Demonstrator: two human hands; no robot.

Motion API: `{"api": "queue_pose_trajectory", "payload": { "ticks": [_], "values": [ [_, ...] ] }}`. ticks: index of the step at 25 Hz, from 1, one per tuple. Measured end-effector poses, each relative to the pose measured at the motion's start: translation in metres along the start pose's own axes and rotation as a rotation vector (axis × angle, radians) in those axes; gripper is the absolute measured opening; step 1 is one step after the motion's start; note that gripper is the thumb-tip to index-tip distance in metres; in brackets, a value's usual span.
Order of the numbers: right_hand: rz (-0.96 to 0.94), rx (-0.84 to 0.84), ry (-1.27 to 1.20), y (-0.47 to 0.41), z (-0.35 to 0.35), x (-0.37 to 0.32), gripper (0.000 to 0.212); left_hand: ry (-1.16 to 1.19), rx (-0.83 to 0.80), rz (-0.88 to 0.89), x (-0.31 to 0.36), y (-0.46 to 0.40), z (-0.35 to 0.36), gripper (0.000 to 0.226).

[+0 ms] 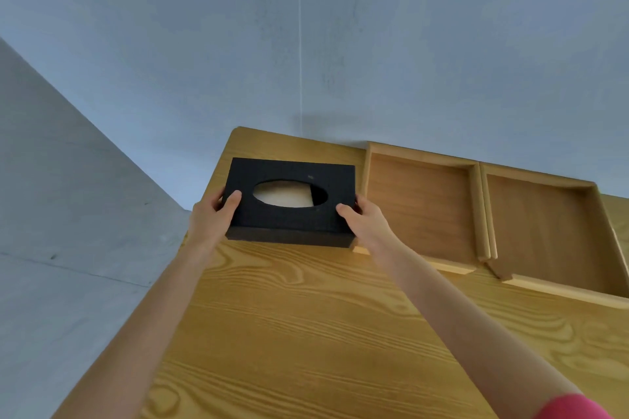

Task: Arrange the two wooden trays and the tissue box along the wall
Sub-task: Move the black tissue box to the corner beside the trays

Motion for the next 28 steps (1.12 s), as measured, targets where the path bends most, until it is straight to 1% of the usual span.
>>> {"api": "queue_pose_trajectory", "payload": {
  "ticks": [7, 10, 11, 12, 13, 15, 16, 17, 19, 22, 26, 28],
  "values": [
    [0.039, -0.066, 0.037, -0.029, 0.021, 0.007, 0.046, 0.006, -0.062, -0.031, -0.018, -0.030, 0.010, 0.036],
    [0.003, -0.095, 0.076, -0.030, 0.023, 0.008, 0.048, -0.049, -0.078, -0.001, -0.018, -0.030, 0.013, 0.041],
    [-0.054, -0.089, 0.118, -0.029, 0.022, 0.005, 0.049, -0.123, -0.069, 0.039, -0.016, -0.027, 0.012, 0.047],
    [-0.137, -0.068, 0.197, -0.026, 0.020, 0.000, 0.053, -0.251, -0.049, 0.106, -0.012, -0.023, 0.012, 0.054],
    [-0.239, -0.037, 0.319, -0.021, 0.018, -0.006, 0.059, -0.431, -0.024, 0.203, -0.006, -0.017, 0.013, 0.060],
    [-0.471, 0.020, 0.660, -0.006, 0.022, -0.016, 0.069, -0.796, 0.029, 0.459, 0.005, 0.002, 0.022, 0.068],
    [-0.586, 0.039, 0.820, 0.002, 0.026, -0.018, 0.073, -0.901, 0.033, 0.558, 0.008, 0.011, 0.028, 0.072],
    [-0.663, 0.041, 0.935, 0.007, 0.031, -0.016, 0.074, -0.968, 0.024, 0.616, 0.008, 0.017, 0.033, 0.077],
    [-0.696, 0.020, 1.035, 0.009, 0.037, -0.009, 0.072, -1.036, -0.016, 0.655, 0.003, 0.021, 0.039, 0.083],
    [-0.646, 0.021, 0.993, 0.001, 0.039, -0.004, 0.063, -1.050, -0.035, 0.664, 0.000, 0.017, 0.038, 0.076],
    [-0.658, 0.050, 0.984, -0.009, 0.042, -0.014, 0.062, -1.018, 0.009, 0.677, 0.007, 0.004, 0.033, 0.051],
    [-0.670, 0.054, 0.982, -0.015, 0.044, -0.022, 0.062, -0.974, 0.012, 0.675, 0.013, -0.006, 0.030, 0.049]
  ]
}}
Point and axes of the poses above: each hand's wrist, its own y-axis away from the middle knuckle, its own z-axis out of the palm, x = y × z, the point moved 8 cm from there along -y, towards the middle knuckle, and after that the axes turned 6 degrees about -y, right-handed, at the moved point
